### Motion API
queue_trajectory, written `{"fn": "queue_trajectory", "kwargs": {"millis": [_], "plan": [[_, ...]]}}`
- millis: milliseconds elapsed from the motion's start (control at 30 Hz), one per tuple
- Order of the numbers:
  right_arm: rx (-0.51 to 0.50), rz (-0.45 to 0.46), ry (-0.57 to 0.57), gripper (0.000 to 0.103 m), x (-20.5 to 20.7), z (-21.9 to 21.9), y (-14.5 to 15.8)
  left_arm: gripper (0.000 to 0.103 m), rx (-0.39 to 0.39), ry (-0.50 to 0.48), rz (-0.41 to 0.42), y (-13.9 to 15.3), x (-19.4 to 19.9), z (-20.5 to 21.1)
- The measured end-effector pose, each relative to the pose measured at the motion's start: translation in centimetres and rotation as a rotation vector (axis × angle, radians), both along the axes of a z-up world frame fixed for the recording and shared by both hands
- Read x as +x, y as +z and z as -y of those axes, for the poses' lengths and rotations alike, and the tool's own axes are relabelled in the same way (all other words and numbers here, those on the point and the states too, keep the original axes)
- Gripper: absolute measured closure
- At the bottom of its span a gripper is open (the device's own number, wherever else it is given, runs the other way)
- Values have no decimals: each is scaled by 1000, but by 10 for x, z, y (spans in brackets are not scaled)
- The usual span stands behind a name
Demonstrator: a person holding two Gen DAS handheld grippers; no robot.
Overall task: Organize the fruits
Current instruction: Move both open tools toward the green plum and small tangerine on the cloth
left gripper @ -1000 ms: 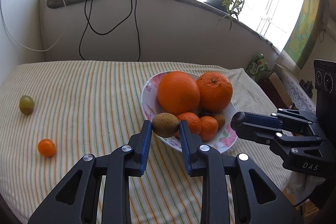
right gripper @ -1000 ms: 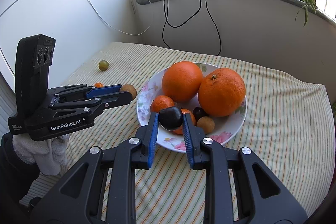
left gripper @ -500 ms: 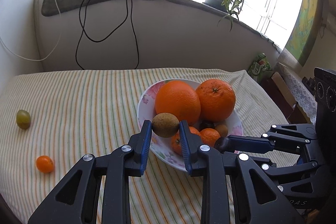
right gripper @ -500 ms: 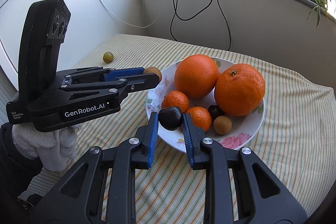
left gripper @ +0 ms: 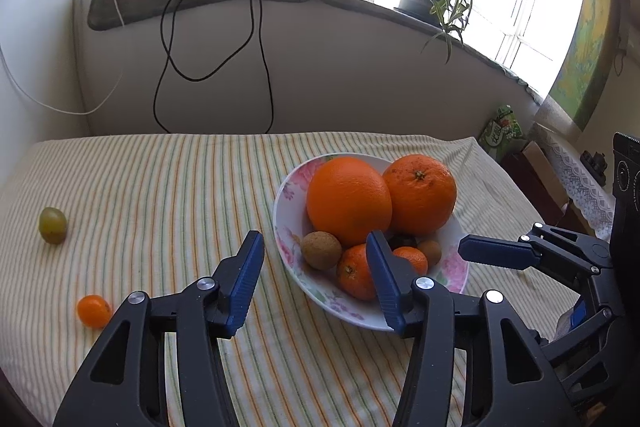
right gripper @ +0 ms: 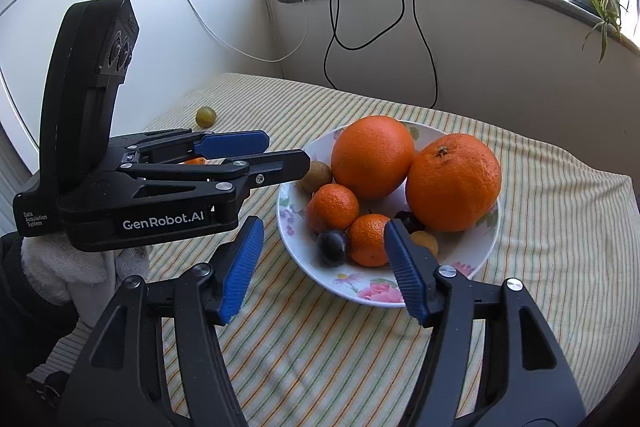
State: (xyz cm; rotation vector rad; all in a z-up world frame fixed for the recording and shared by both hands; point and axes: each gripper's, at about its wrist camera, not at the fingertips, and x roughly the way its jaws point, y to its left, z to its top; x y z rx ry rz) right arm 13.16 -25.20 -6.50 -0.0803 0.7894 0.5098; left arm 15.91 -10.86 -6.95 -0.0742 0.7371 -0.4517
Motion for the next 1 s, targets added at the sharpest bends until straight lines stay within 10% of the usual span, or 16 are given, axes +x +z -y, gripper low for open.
{"fn": "queue_trajectory", "kwargs": {"millis": [400, 1000], "plan": [[-1, 7, -17, 22, -2, 5, 6, 23, 41, 39, 25, 9, -8, 0], [-15, 8, 1, 16, -7, -3, 12, 23, 67, 77, 40, 12, -17, -19]]}}
